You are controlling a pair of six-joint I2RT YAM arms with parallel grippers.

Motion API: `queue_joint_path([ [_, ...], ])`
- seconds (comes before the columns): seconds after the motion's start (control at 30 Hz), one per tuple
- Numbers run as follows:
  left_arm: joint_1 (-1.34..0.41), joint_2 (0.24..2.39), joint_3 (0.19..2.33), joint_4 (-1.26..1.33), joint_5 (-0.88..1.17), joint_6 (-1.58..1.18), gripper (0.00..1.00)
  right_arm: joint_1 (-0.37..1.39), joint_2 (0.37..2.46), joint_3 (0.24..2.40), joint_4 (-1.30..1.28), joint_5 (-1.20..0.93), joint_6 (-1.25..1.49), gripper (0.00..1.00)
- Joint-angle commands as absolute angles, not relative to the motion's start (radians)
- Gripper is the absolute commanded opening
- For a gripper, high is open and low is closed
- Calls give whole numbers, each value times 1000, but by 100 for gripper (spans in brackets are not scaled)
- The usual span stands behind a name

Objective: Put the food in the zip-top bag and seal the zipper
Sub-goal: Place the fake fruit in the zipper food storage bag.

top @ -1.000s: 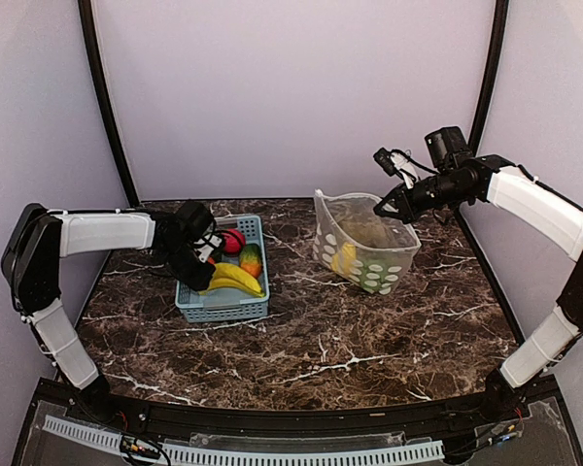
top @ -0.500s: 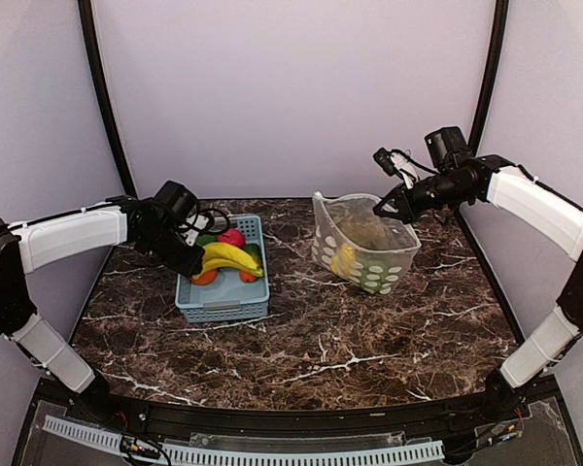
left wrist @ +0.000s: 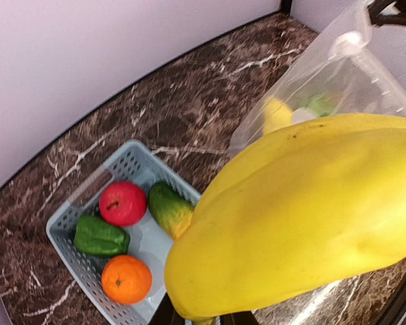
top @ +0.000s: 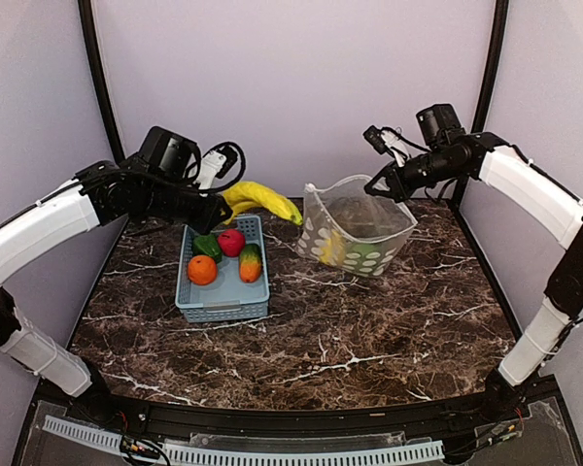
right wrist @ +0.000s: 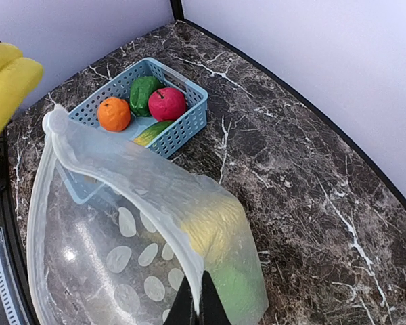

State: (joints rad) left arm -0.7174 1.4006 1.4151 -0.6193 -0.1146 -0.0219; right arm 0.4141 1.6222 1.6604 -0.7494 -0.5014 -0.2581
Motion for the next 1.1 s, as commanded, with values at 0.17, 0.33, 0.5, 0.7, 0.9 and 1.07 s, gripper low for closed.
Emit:
queue_joint_path([
  [0.17, -861, 1494, 1676, -575, -245, 83, 17, 451, 1707, 1765, -795, -473, -237, 0],
  [0.33, -874, 1530, 1667, -407, -119, 62, 17, 454, 1733, 1801, -810, -491, -222, 0],
  [0.5, -879, 1618, 1690, -251, 8, 39, 17, 459, 1735, 1789, -816, -509, -213, 0],
  [0.7, -926, 1742, 1794, -278, -109, 90, 15, 460, 1707, 1759, -805, -479, -215, 0],
  [0.9, -963, 1814, 1855, -372, -372, 114, 14, 459, 1693, 1735, -790, -359, -195, 0],
  [1.07, -975, 1886, 1912, -471, -522, 92, 13, 459, 1701, 1746, -788, -304, -175, 0],
])
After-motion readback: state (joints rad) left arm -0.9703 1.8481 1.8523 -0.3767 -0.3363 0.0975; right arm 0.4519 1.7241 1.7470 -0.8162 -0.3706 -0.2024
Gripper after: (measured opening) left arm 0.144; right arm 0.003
